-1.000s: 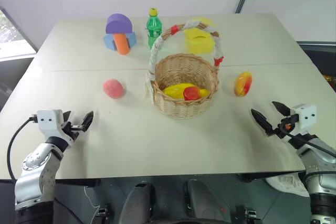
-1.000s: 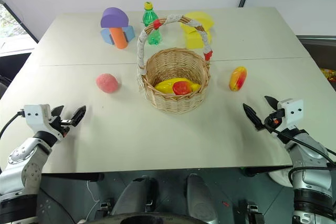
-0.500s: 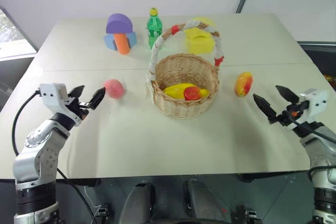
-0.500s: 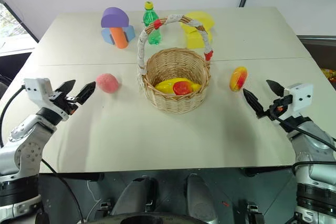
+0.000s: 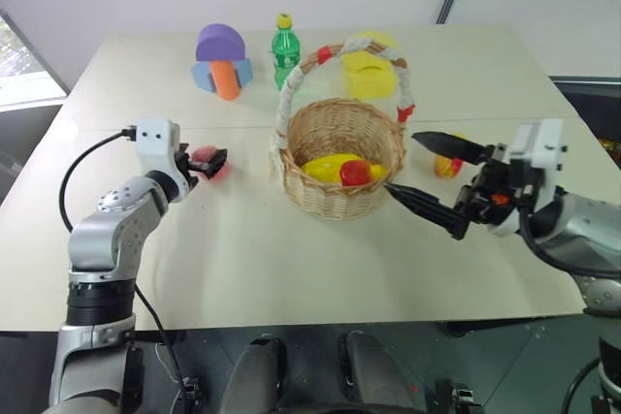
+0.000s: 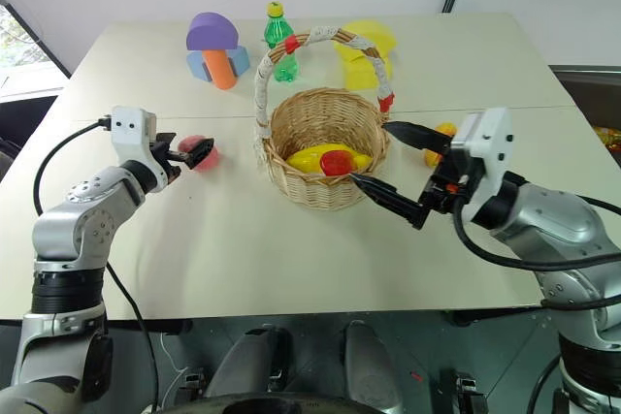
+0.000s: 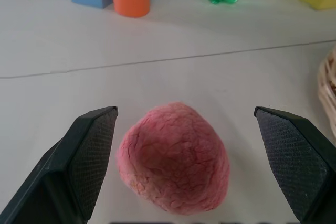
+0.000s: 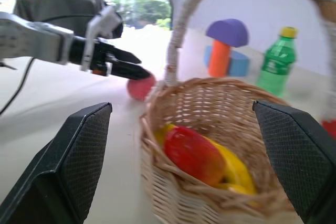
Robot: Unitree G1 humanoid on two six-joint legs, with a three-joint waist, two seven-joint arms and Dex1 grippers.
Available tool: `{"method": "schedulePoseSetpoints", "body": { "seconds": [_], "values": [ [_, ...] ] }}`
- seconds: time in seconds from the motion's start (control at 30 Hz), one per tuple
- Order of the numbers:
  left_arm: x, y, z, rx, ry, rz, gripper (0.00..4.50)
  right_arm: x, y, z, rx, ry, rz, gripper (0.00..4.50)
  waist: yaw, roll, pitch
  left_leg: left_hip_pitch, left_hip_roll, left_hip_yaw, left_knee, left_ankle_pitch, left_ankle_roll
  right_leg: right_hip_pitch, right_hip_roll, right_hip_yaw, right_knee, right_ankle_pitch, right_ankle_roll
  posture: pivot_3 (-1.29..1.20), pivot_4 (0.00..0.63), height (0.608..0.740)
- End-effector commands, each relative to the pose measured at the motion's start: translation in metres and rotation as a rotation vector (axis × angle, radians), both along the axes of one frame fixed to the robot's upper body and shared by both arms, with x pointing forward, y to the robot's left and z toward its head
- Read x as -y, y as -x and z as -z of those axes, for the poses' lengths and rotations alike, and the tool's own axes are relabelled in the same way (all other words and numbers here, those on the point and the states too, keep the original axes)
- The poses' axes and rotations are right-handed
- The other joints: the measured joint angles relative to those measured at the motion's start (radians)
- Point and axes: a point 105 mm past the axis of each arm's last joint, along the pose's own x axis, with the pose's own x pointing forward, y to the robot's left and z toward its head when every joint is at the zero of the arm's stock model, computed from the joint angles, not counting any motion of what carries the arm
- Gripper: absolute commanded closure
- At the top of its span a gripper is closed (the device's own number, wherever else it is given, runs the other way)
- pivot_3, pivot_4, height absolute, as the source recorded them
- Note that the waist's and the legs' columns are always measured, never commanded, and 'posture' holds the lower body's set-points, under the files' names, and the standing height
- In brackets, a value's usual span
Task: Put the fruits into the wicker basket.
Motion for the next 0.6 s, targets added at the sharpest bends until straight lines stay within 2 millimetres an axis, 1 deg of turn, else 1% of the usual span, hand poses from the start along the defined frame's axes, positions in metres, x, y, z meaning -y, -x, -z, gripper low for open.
{"method": "schedulePoseSetpoints", "body": {
  "seconds": [0.03, 0.17, 0.27, 0.37, 0.43, 0.47, 0.53, 0.6],
  "values": [
    [0.001, -0.004, -0.007, 0.011, -0.023, -0.018, 0.0, -0.01, 0.005, -0.007, 0.034, -0.011, -0.04, 0.02, 0.0, 0.0, 0.0, 0.0, 0.0, 0.0, 0.0, 0.0, 0.0, 0.0, 0.0, 0.0, 0.0, 0.0, 0.0, 0.0, 0.15, 0.74],
    [0.006, -0.007, 0.002, -0.039, -0.044, -0.016, 0.0, -0.014, 0.005, -0.004, 0.03, -0.017, -0.057, 0.02, 0.0, 0.0, 0.0, 0.0, 0.0, 0.0, 0.0, 0.0, 0.0, 0.0, 0.0, 0.0, 0.0, 0.0, 0.0, 0.0, 0.15, 0.74],
    [0.003, -0.009, 0.007, -0.065, -0.067, -0.038, 0.0, -0.015, 0.005, -0.002, 0.029, -0.019, -0.062, 0.02, 0.0, 0.0, 0.0, 0.0, 0.0, 0.0, 0.0, 0.0, 0.0, 0.0, 0.0, 0.0, 0.0, 0.0, 0.0, 0.0, 0.15, 0.74],
    [-0.001, -0.012, 0.008, -0.079, -0.045, -0.066, 0.85, -0.017, 0.006, 0.002, 0.027, -0.018, -0.065, 0.0, 0.0, 0.0, 0.0, 0.0, 0.0, 0.0, 0.0, 0.0, 0.0, 0.0, 0.0, 0.0, 0.0, 0.0, 0.0, 0.0, 0.15, 0.74],
    [-0.003, -0.012, 0.008, -0.08, -0.041, -0.072, 1.76, -0.018, 0.007, 0.003, 0.027, -0.017, -0.066, 0.0, 0.0, 0.0, 0.0, 0.0, 0.0, 0.0, 0.0, 0.0, 0.0, 0.0, 0.0, 0.0, 0.0, 0.0, 0.0, 0.0, 0.15, 0.74],
    [-0.006, -0.012, 0.007, -0.079, -0.052, -0.081, 2.14, -0.018, 0.007, 0.004, 0.028, -0.016, -0.065, 0.0, 0.0, 0.0, 0.0, 0.0, 0.0, 0.0, 0.0, 0.0, 0.0, 0.0, 0.0, 0.0, 0.0, 0.0, 0.0, 0.0, 0.15, 0.74],
    [-0.012, -0.009, 0.003, -0.066, -0.077, -0.085, 2.44, -0.017, 0.007, 0.005, 0.031, -0.011, -0.062, 0.0, 0.0, 0.0, 0.0, 0.0, 0.0, 0.0, 0.0, 0.0, 0.0, 0.0, 0.0, 0.0, 0.0, 0.0, 0.0, 0.0, 0.15, 0.74],
    [-0.018, -0.003, -0.007, -0.026, -0.082, -0.06, 2.44, -0.014, 0.007, 0.005, 0.037, -0.009, -0.053, 0.0, -0.005, 0.0, 0.0, 0.0, 0.0, 0.0, 0.0, 0.0, 0.0, -0.001, 0.0, 0.0, 0.0, 0.0, 0.0, 0.0, 0.15, 0.74]
  ]
}}
